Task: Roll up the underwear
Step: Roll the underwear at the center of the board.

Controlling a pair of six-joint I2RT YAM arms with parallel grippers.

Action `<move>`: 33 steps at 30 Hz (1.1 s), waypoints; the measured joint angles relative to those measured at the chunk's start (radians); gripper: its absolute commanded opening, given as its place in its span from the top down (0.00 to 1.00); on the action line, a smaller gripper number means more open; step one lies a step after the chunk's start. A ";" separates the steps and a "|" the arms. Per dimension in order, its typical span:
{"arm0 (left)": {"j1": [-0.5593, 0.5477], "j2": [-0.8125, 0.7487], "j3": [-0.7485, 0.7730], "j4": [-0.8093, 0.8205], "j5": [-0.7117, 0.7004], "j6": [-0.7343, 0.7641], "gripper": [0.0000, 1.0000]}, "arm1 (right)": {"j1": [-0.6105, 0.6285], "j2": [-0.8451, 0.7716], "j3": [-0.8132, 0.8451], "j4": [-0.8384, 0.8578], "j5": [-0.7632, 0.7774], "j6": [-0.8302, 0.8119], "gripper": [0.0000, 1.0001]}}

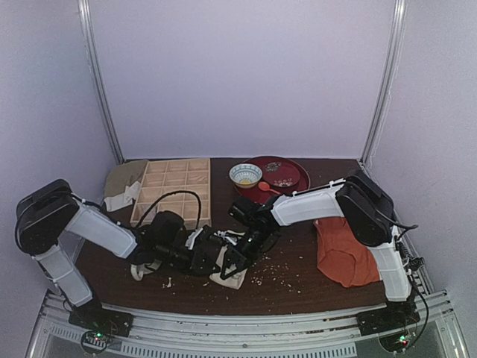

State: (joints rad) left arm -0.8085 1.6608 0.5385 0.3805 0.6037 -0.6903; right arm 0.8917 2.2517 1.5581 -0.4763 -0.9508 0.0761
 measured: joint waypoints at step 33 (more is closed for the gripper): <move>-0.018 0.004 0.112 -0.219 -0.021 0.035 1.00 | 0.053 -0.478 -0.426 0.279 0.425 0.081 0.72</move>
State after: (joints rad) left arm -0.8268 1.6646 0.6506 0.1616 0.5831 -0.6556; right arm 0.9447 1.7733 1.1320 -0.1974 -0.5262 0.1570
